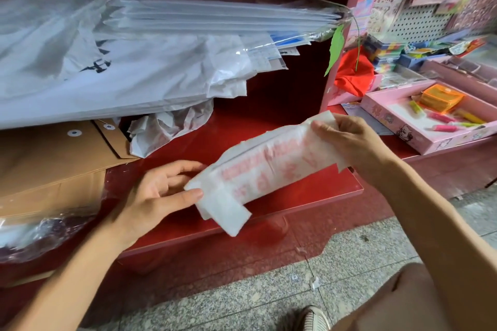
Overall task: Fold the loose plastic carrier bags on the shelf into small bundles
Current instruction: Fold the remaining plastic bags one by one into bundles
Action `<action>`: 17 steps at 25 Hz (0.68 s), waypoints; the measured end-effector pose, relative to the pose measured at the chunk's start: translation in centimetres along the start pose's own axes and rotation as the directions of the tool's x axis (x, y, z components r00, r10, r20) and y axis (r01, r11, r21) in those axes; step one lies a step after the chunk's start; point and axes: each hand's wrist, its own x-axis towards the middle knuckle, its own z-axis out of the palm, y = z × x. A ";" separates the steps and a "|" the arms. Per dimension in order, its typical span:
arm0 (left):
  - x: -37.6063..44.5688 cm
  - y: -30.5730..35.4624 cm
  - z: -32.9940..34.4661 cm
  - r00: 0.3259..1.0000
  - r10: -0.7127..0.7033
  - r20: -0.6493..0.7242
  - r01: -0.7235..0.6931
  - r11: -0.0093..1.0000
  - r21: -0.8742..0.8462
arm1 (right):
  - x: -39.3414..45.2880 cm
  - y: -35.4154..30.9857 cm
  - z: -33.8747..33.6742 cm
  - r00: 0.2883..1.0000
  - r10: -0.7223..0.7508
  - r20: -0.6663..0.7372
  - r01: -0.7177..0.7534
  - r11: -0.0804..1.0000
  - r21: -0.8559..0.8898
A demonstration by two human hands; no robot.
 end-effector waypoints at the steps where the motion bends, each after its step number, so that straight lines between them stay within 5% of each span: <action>1: 0.0 -0.1 0.3 1.000 -0.021 0.016 0.021 1.000 0.011 | 0.3 0.3 0.3 1.000 0.015 -0.003 -0.015 1.000 -0.023; 6: 0.0 -0.2 1.3 0.975 -0.209 0.071 0.198 0.970 0.138 | 2.8 2.2 2.5 0.985 -0.013 -0.173 -0.064 0.901 -0.430; 10: -0.1 -0.8 2.0 0.964 -0.267 -0.016 0.264 0.939 0.220 | 4.7 3.3 3.9 0.958 -0.040 -0.284 -0.117 0.849 -0.516; 12: -0.5 -1.2 2.4 0.997 0.012 -0.079 0.018 0.925 0.379 | 5.1 4.4 4.3 0.972 -0.001 -0.235 -0.132 0.827 -0.547; 14: -1.0 -1.6 3.7 0.945 0.252 0.208 -0.326 0.756 0.568 | 5.1 6.0 5.0 0.989 -0.039 -0.145 -0.070 0.734 -0.676; 17: -1.3 -2.8 5.7 0.863 0.127 0.489 -0.468 0.564 0.680 | 4.7 7.3 6.6 0.975 -0.211 -0.071 0.058 0.549 -0.834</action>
